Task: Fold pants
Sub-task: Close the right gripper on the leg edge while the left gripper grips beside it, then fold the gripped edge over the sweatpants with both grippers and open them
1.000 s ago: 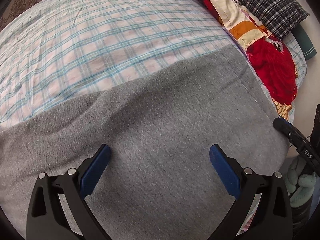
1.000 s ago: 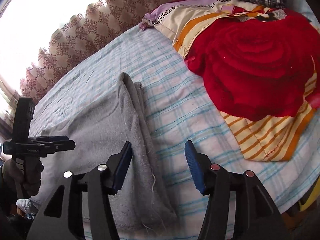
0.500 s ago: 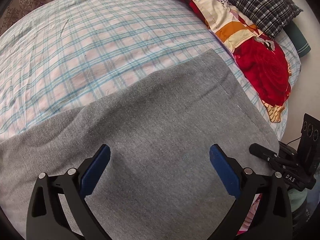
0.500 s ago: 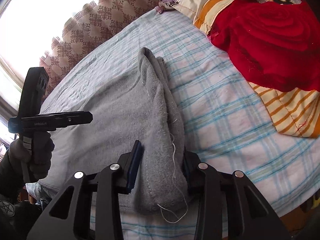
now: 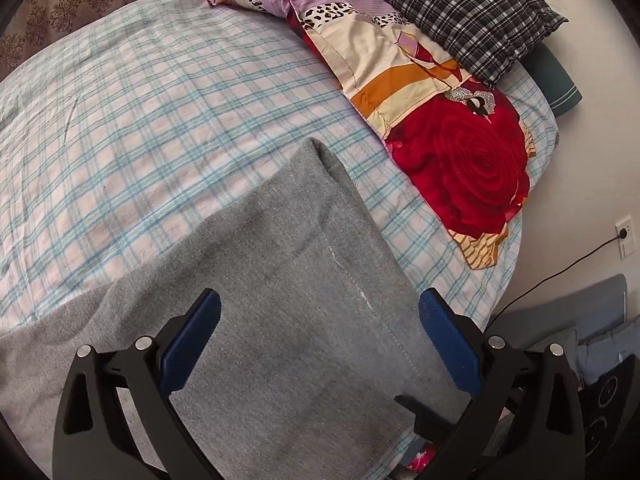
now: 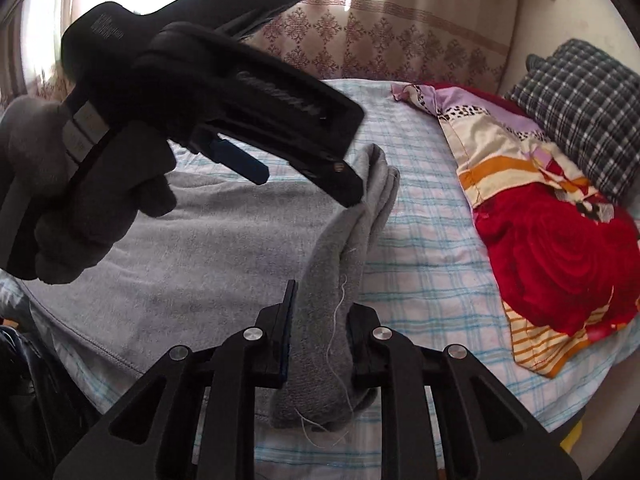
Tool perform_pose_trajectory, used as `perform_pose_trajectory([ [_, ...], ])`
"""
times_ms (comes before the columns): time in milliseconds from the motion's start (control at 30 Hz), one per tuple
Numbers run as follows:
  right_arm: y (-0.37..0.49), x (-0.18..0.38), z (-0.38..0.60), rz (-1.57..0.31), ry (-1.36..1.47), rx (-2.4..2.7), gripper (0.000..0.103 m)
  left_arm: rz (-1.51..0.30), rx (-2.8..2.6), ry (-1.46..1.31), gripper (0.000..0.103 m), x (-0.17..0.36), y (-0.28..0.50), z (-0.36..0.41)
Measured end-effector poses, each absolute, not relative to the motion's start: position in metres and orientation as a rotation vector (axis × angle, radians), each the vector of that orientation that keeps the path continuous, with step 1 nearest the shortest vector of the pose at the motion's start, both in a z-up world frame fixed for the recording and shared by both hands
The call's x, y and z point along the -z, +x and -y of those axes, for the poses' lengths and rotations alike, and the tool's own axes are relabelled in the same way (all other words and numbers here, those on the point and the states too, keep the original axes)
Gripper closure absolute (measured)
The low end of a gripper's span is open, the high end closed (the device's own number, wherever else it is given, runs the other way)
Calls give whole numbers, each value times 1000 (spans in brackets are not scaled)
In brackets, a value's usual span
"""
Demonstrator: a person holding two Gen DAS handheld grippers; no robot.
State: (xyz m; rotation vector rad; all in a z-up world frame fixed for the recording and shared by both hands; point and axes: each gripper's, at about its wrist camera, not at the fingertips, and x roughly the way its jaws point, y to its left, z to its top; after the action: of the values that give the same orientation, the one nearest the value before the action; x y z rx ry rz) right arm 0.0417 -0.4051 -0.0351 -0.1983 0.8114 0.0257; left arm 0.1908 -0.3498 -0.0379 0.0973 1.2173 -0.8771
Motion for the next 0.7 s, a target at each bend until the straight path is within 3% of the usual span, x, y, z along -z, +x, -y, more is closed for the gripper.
perform_pose_trajectory([
  [400, 37, 42, 338, -777, -419, -100, 84, -1239, 836, 192, 3, 45, 192, 343],
  [500, 32, 40, 325, -767, -440, -133, 84, -1290, 809, 171, 23, 54, 199, 335],
  [567, 32, 40, 320, -762, -449, -142, 84, -1320, 788, 159, 56, 61, 202, 327],
  [633, 33, 37, 318, -762, -430, -150, 84, -1331, 778, 136, 73, 64, 205, 314],
  [700, 35, 32, 316, -758, -399, -171, 84, -1322, 783, 112, 76, 63, 206, 300],
])
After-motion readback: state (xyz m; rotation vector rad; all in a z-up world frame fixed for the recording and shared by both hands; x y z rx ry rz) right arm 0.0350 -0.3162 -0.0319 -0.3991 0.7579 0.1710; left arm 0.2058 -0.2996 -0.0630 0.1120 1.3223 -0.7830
